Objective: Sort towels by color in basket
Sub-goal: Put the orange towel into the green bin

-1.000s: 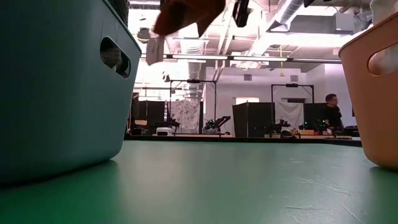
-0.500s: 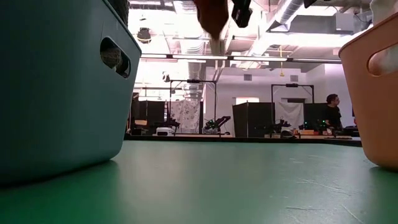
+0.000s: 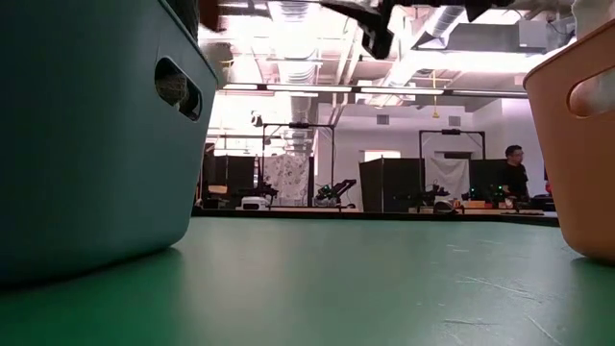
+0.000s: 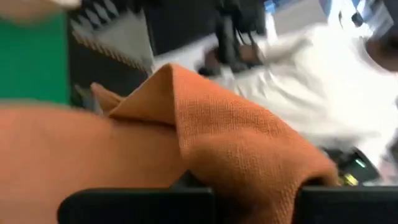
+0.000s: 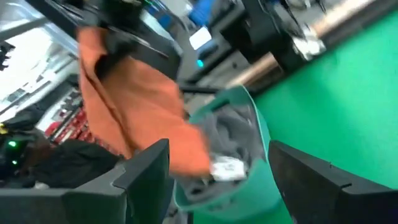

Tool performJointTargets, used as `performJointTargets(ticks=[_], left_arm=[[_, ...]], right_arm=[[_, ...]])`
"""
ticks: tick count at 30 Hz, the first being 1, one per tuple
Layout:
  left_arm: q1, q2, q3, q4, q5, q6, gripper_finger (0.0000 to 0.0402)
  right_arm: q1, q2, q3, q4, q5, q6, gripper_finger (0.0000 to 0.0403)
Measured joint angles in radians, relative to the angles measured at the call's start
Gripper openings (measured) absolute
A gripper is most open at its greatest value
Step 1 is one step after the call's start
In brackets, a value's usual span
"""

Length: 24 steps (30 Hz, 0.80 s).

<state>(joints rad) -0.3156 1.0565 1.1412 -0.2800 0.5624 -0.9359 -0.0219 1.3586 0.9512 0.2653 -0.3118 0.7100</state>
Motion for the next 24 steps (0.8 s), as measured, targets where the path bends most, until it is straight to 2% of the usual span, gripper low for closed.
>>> performJointTargets(ticks=[4, 9, 15, 19, 24], left_arm=[[-0.096, -0.048, 0.0, -0.078, 0.0, -0.098, 0.0001], [-0.164, -0.076, 0.0, -0.244, -0.053, -0.187, 0.0001], [-0.216, -0.112, 0.0, -0.236, -0.06, -0.253, 0.0001], [-0.226, -0.122, 0.0, -0.244, -0.116, -0.236, 0.0], [-0.225, -0.086, 0.0, -0.281, -0.23, -0.143, 0.0]], right_arm=[[-0.008, 0.001, 0.0, -0.088, -0.004, 0.04, 0.0298], [-0.008, 0.0, 0.0, -0.083, 0.002, 0.043, 0.0296], [0.006, 0.0, 0.0, -0.077, 0.032, 0.043, 0.0296], [0.018, 0.0, 0.0, -0.077, 0.043, 0.05, 0.0296], [0.037, 0.0, 0.0, -0.077, 0.052, 0.061, 0.0296]])
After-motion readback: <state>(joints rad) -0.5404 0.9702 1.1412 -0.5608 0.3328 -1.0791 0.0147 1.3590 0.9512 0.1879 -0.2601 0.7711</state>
